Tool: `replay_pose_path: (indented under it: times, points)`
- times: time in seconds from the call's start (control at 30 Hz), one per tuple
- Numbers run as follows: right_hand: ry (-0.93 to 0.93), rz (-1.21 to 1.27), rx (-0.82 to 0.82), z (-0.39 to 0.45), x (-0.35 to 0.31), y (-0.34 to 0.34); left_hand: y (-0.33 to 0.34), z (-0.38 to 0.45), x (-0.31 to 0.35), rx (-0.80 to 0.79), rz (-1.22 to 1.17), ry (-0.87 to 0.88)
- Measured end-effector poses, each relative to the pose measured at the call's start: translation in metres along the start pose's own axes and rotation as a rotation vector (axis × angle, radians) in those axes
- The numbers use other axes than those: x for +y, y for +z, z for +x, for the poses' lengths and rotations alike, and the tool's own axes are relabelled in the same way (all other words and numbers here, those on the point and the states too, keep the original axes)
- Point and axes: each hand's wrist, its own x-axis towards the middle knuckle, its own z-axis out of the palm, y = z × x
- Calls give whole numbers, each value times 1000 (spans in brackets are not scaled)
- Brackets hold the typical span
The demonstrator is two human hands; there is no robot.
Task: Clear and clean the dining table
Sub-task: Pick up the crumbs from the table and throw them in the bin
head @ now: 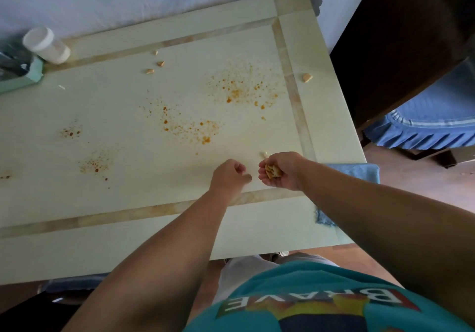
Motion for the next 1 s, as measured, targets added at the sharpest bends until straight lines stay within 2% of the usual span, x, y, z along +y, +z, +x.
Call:
replay_pose_path:
  times: [0.13,0.23,0.4,0.5,0.63,0.73,0.83,1.0]
  points:
    - [9,30,17,1,4,-8,3,3,24,-7,-292,-26]
    - [10,65,32,3,5,-14,10,0,37,-15,-314,48]
    - [-18,181,48,4,7,-21,23,-7,53,-127,-393,90]
    - [-23,197,51,4,8,-29,25,-9,63,-72,-385,122]
    - [-43,232,63,5,8,-41,26,-3,70,-1,-411,65]
    - [-72,257,60,6,8,-47,28,5,66,85,-316,47]
    - [-100,259,53,7,8,-53,28,11,59,148,-47,121]
    - [-103,268,46,7,11,-59,35,17,53,66,249,279]
